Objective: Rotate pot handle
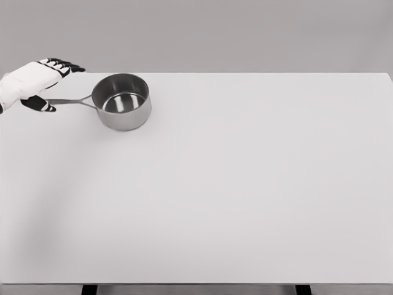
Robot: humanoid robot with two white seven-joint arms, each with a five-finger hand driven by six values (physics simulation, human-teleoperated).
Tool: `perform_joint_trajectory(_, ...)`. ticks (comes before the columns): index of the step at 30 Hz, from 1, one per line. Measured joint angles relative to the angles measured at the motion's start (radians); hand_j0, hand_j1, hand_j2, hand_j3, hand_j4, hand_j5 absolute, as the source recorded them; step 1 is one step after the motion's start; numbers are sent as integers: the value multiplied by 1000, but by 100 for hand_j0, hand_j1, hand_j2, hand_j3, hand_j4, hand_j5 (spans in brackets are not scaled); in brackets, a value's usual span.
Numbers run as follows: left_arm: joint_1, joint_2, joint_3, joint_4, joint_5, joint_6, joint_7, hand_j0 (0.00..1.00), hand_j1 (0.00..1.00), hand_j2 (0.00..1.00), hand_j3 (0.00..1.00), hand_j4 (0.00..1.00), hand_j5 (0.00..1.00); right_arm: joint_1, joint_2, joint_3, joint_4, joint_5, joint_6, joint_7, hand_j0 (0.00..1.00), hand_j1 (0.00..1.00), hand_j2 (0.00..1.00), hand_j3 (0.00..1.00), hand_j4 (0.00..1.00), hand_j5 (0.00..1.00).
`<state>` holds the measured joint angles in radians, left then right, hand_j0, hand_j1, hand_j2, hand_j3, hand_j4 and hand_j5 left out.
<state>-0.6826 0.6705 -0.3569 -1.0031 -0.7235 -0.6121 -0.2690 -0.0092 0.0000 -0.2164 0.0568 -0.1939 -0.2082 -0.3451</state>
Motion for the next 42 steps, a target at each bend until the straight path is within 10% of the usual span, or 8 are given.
perform_joint_trajectory(42,-123,-79,-6,168,-110,0,1,100,100,100,100,100,100,0,0,0,0,0,0,0,100,100,100,100,100,100)
